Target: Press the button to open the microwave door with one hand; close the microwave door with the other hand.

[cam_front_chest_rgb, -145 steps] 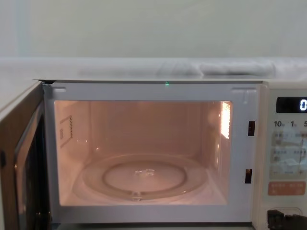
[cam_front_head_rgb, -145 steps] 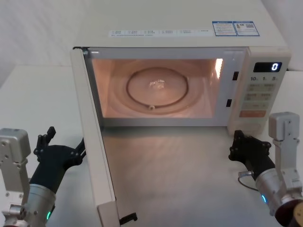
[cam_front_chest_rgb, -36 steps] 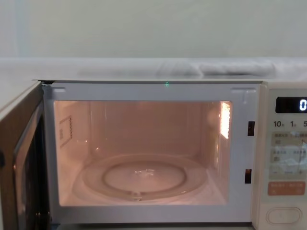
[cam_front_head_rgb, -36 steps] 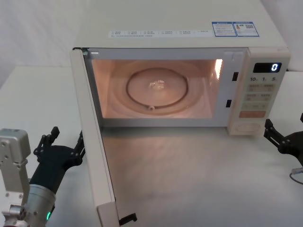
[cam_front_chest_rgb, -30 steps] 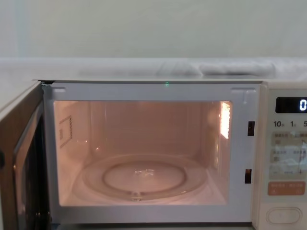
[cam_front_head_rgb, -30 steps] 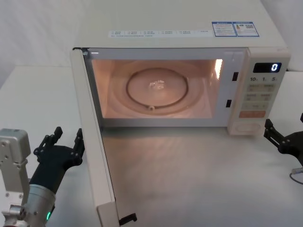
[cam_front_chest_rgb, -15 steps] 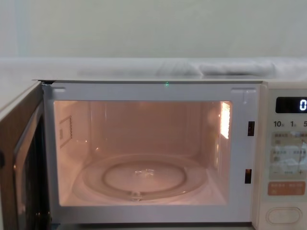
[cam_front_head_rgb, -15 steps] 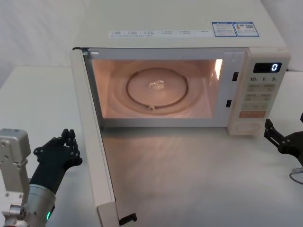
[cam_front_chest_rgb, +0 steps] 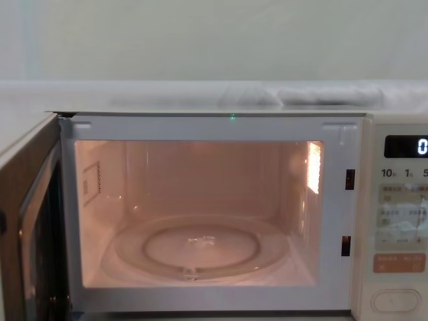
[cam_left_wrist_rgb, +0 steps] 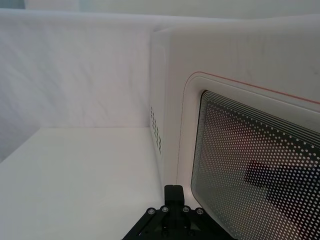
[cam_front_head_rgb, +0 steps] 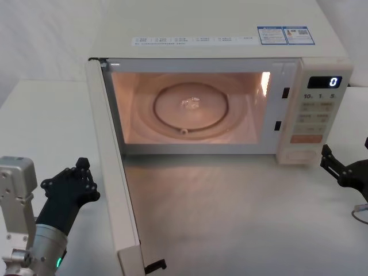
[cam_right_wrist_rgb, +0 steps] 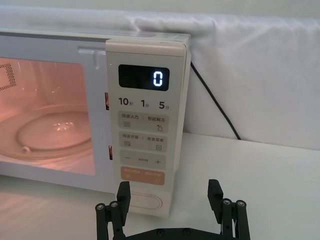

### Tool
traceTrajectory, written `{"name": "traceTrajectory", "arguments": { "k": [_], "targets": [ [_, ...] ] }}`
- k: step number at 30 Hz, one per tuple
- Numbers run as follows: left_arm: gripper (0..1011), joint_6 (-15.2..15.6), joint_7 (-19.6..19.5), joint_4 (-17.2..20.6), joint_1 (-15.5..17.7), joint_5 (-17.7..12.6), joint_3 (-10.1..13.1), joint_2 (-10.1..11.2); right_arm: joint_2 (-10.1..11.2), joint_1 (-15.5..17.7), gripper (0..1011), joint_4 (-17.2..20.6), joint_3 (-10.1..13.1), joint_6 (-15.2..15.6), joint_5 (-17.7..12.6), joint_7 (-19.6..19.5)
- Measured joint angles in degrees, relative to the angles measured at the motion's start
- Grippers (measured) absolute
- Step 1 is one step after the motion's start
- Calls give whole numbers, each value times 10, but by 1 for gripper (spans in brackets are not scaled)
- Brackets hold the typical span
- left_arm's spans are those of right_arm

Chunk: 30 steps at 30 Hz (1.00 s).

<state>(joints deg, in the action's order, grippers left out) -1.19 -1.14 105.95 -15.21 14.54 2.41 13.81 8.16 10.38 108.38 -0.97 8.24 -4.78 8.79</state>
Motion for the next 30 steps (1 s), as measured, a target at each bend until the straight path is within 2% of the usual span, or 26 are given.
{"name": "traceTrajectory", "arguments": {
  "k": [30],
  "targets": [
    [0,0,0,0,0,0,0,0,0,0,1002,0,0,0,0,0]
  ]
}}
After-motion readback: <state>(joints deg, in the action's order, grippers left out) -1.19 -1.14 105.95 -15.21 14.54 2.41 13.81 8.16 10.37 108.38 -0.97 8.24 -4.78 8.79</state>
